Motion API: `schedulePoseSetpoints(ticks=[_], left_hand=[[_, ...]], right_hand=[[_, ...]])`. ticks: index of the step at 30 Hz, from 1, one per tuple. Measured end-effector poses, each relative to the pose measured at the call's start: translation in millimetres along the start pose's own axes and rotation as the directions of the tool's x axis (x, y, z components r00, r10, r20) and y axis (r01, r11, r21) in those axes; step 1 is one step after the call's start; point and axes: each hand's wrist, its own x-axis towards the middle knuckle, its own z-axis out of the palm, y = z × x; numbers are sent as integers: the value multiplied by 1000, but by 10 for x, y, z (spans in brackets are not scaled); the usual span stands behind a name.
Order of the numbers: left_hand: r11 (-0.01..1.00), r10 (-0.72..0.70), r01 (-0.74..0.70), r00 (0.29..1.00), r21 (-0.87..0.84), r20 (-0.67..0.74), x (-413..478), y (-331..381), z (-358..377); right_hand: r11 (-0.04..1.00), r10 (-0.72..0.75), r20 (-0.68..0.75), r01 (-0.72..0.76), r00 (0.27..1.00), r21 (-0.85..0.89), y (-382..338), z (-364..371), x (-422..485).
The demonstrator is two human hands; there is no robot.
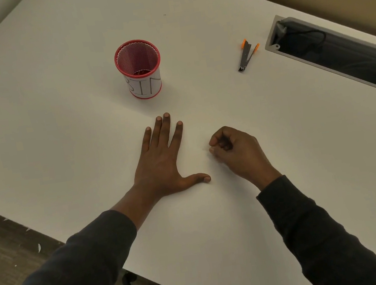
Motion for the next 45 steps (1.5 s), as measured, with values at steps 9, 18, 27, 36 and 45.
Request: schedulePoseSetpoints(ticks=[9,18,27,36,45], left_hand=[[1000,-2,2,1000,0,1,3,-1,8],[1000,-8,8,1000,2,11,4,-4,8],[1000,-8,8,1000,-1,4,2,0,9],[1000,-4,4,1000,-6,-1,-6,0,-5],[1000,-10,10,1000,3,11,-2,9,-12]], right_hand=[[794,-275,130,302,953,-528,-151,136,140],[668,-247,221,331,943,-667,-340,157,224],[659,-171,240,292,955,-693,-349,212,227],[997,15,228,2,973,-75,-211,-140,283],[687,196,251,-315,948,655,-50,-250,198]])
